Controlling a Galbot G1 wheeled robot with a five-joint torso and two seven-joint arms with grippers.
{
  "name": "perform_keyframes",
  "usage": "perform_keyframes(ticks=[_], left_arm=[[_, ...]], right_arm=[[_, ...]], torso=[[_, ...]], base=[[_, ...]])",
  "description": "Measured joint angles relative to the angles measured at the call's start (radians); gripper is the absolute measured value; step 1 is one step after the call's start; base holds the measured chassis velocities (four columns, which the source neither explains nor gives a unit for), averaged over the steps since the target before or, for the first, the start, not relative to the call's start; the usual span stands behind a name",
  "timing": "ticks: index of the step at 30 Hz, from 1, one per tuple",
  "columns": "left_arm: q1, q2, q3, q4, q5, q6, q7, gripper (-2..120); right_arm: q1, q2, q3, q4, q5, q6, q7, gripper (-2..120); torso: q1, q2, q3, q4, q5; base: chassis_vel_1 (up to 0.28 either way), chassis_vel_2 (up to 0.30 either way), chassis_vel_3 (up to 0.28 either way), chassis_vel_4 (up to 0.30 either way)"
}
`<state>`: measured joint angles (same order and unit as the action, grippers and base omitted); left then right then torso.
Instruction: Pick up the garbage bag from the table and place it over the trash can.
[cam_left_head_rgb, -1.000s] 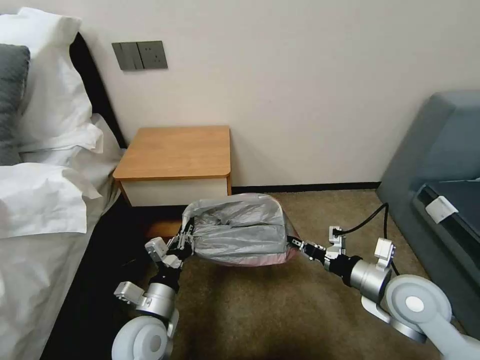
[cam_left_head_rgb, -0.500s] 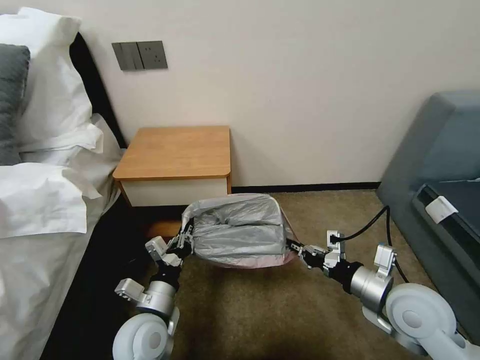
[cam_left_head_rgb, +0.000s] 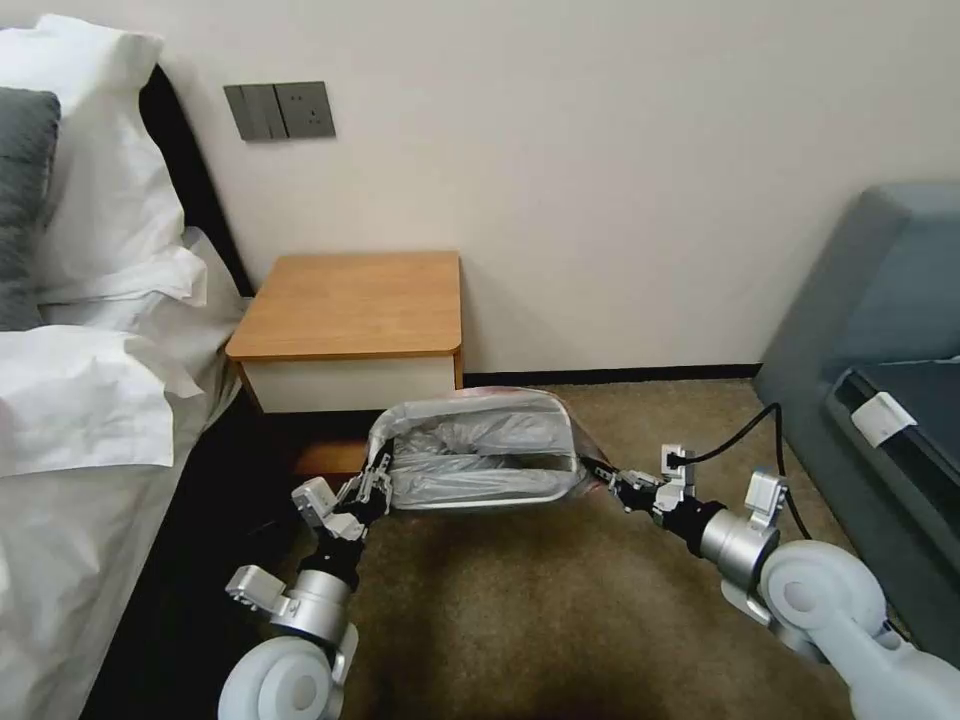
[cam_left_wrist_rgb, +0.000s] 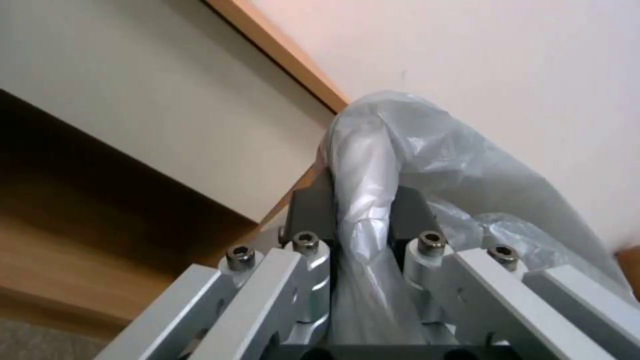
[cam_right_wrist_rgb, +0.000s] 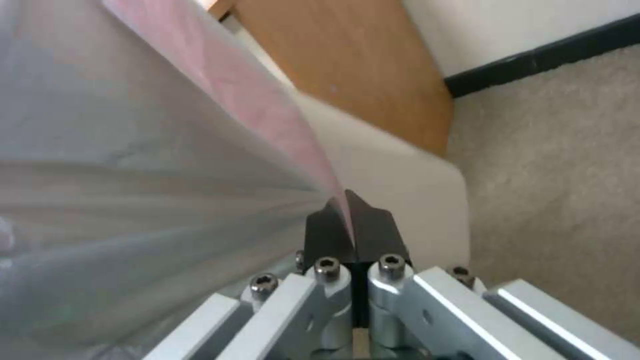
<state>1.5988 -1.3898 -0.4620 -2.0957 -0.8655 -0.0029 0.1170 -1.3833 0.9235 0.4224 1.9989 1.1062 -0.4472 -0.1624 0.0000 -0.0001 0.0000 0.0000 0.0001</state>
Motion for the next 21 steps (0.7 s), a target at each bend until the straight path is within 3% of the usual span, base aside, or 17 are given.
perform_keyframes(ticks=[17,19,21], left_arm=[[0.014,-0.002,0.004,0.007,-0.012,0.008,0.003,9],[0.014,-0.002,0.004,0.007,-0.012,0.008,0.003,9],[0.012,-0.003,0.003,0.008,-0.017,0.008,0.002,9]], right_arm=[[0.02,0.025,0.0,0.009,-0.07,0.048,0.003,0],[0.015,0.021,0.002,0.009,-0.08,0.048,0.002,2],[-0.008,0.006,0.009,0.01,-0.116,0.048,-0.02,14]], torso=[[0.0,0.0,0.0,0.0,0.0],[0.0,0.0,0.0,0.0001,0.0],[0.0,0.0,0.0,-0.0001,0.0]], base=[[0.0,0.0,0.0,0.0],[0.0,0.0,0.0,0.0],[0.0,0.0,0.0,0.0]])
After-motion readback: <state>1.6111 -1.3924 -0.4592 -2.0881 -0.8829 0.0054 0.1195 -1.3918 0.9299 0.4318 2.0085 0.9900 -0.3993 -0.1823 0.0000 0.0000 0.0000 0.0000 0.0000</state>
